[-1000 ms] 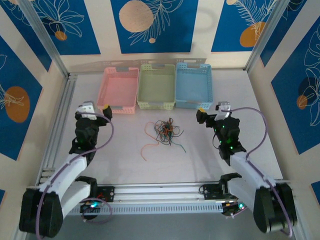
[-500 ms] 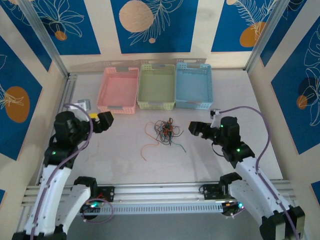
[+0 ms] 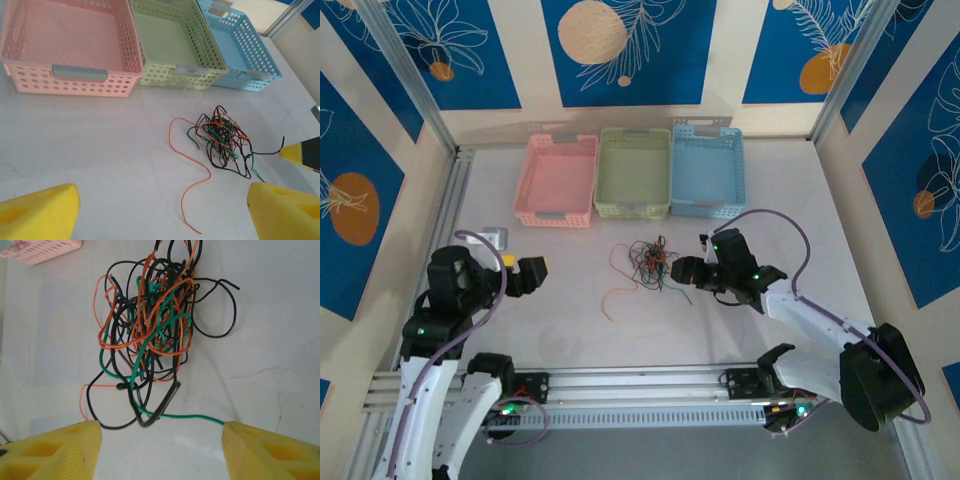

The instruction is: Untangle the cables

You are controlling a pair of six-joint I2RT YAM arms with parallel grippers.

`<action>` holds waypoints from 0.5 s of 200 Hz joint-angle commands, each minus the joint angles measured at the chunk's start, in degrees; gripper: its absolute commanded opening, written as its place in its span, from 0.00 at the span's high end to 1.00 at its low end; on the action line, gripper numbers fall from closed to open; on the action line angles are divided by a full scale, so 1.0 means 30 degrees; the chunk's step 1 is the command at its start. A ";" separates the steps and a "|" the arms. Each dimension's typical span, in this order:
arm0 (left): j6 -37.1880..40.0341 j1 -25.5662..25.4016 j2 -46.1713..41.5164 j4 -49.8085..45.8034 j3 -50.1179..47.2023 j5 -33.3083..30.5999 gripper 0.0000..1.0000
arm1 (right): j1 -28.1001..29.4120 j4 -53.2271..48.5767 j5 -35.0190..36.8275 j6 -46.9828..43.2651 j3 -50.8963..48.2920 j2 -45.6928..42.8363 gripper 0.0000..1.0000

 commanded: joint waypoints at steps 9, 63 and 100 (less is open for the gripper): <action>0.0406 0.0134 -0.0334 -0.0080 -0.0115 0.0691 0.18 | 0.0165 0.2343 0.0493 0.1563 0.0444 0.0925 0.43; 0.0437 0.0131 -0.0254 -0.0045 -0.0129 0.0900 0.21 | 0.0333 0.2902 0.0898 0.2050 0.0614 0.1672 0.56; 0.0406 0.0138 -0.0352 -0.0073 -0.0174 0.0538 0.21 | 0.0408 0.3351 0.0646 0.1971 0.0764 0.2555 0.64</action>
